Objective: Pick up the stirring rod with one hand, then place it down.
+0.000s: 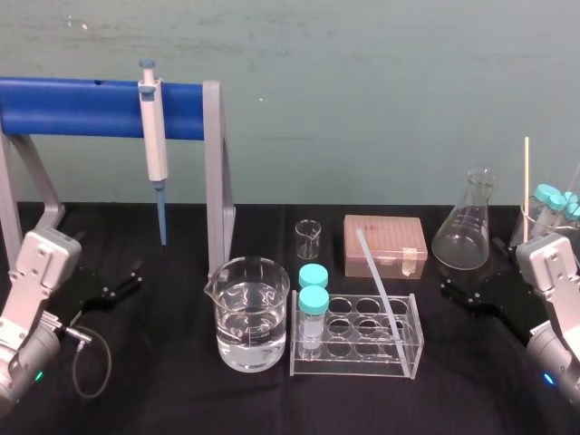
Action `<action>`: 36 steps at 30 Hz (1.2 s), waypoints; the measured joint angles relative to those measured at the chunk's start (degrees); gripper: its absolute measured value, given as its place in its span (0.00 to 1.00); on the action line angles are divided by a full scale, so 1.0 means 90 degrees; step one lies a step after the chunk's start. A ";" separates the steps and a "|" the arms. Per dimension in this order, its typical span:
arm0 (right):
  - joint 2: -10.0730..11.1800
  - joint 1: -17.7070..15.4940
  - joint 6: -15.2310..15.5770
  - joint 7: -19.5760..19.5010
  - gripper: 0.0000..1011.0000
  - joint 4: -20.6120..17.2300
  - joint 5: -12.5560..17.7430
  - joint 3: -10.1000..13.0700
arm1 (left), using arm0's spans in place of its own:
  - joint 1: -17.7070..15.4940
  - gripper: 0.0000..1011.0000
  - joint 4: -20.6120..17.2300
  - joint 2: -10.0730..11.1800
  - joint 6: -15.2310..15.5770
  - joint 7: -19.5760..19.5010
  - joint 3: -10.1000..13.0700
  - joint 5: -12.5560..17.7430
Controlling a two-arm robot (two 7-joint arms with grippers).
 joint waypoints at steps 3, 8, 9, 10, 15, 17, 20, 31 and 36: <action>0.0000 0.0000 0.0000 0.0000 0.99 0.0000 0.0000 0.0000 | 0.0000 0.99 0.0000 0.0000 0.0000 0.0000 0.0000 0.0000; 0.0000 0.0000 0.0000 0.0000 0.99 0.0000 0.0000 0.0000 | 0.0000 0.99 0.0000 0.0000 0.0000 0.0000 0.0000 0.0000; 0.0000 0.0000 0.0000 0.0000 0.99 0.0000 0.0000 0.0000 | 0.0000 0.99 0.0000 0.0000 0.0000 0.0000 0.0000 0.0000; 0.0000 0.0000 0.0000 0.0000 0.99 0.0000 0.0000 0.0000 | 0.0000 0.99 0.0000 0.0000 0.0000 0.0000 0.0000 0.0000; 0.0000 0.0000 0.0000 0.0000 0.99 0.0000 0.0000 0.0000 | 0.0000 0.99 0.0000 0.0000 0.0000 0.0000 0.0000 0.0000; 0.0000 0.0000 0.0000 0.0000 0.99 0.0000 0.0000 0.0000 | 0.0000 0.99 0.0000 0.0000 0.0000 0.0000 0.0000 0.0000; 0.0000 0.0000 0.0000 0.0000 0.99 0.0000 0.0000 0.0000 | 0.0001 0.99 0.0000 0.0000 0.0000 0.0000 0.0000 0.0000; 0.0000 0.0000 0.0000 0.0000 0.99 0.0000 0.0000 0.0000 | 0.0000 0.99 0.0000 0.0000 0.0000 0.0000 0.0000 0.0000; 0.0000 0.0000 0.0000 0.0000 0.99 0.0000 0.0000 0.0000 | 0.0000 0.99 0.0000 0.0000 0.0000 0.0000 0.0000 0.0000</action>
